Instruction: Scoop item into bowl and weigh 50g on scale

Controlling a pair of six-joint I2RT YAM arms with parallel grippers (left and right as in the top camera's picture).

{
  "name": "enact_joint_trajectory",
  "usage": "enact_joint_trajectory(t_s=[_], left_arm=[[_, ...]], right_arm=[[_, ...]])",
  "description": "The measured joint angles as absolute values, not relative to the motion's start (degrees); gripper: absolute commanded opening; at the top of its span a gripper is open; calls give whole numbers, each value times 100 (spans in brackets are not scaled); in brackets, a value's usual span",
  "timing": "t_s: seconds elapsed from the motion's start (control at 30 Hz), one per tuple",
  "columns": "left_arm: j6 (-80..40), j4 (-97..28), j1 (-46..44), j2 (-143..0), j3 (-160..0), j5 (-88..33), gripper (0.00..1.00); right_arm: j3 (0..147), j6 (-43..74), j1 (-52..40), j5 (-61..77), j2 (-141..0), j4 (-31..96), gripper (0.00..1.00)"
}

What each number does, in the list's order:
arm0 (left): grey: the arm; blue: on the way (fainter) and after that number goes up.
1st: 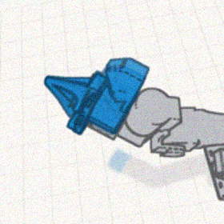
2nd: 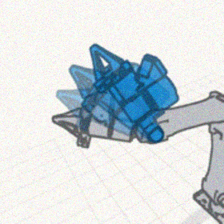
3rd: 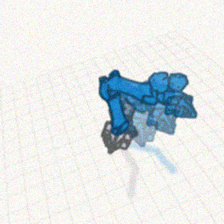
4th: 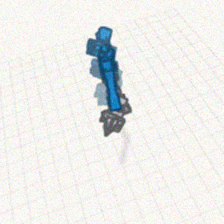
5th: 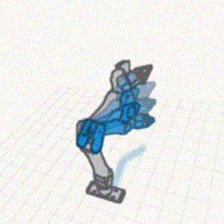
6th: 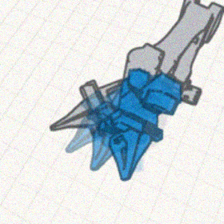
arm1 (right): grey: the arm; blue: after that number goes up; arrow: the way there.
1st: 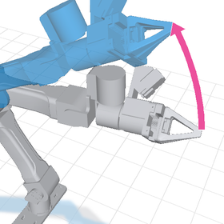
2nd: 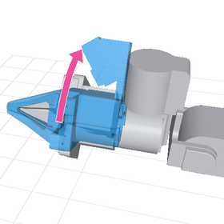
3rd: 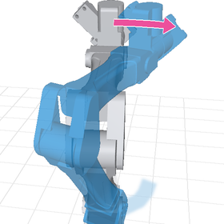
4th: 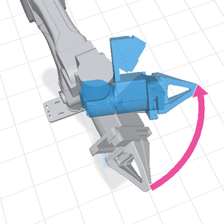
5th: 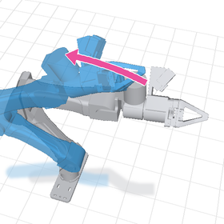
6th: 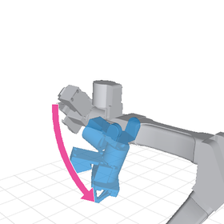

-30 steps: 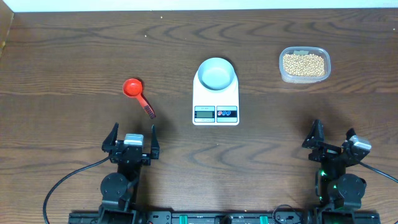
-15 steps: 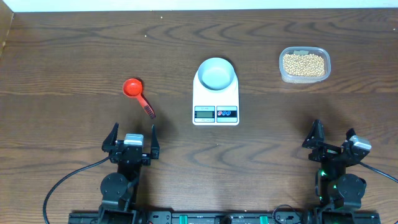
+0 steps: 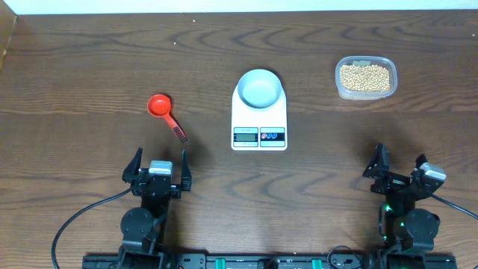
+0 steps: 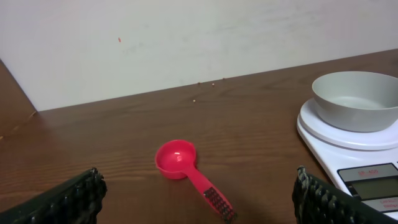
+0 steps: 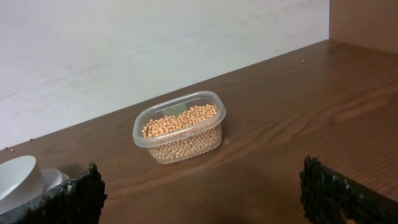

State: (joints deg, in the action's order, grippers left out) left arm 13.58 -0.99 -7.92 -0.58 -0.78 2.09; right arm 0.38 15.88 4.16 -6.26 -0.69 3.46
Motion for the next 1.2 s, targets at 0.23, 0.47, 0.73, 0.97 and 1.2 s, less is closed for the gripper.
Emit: enact_joint_trajectory(t_s=[0.23,0.47,0.73,0.97,1.2], left_arm=[[1350,-99,-792,-58,-78,209,98],[1308,-99,-792,-58,-78,209,98],[1221,-217,-792,-132,-165,213,98],[1219,-305,-792,-556,-224,305,98],[1203,-274,-792,-1177,-460,338,98]], right_arm=[[38,1588,416,-626,-69,346,99],[38,1588,416,-624,-69,346,99],[38,1588,416,-624,-69,346,99],[38,1588,416,-626,-69,346,99],[38,1588,416,-624,-69,346,99]])
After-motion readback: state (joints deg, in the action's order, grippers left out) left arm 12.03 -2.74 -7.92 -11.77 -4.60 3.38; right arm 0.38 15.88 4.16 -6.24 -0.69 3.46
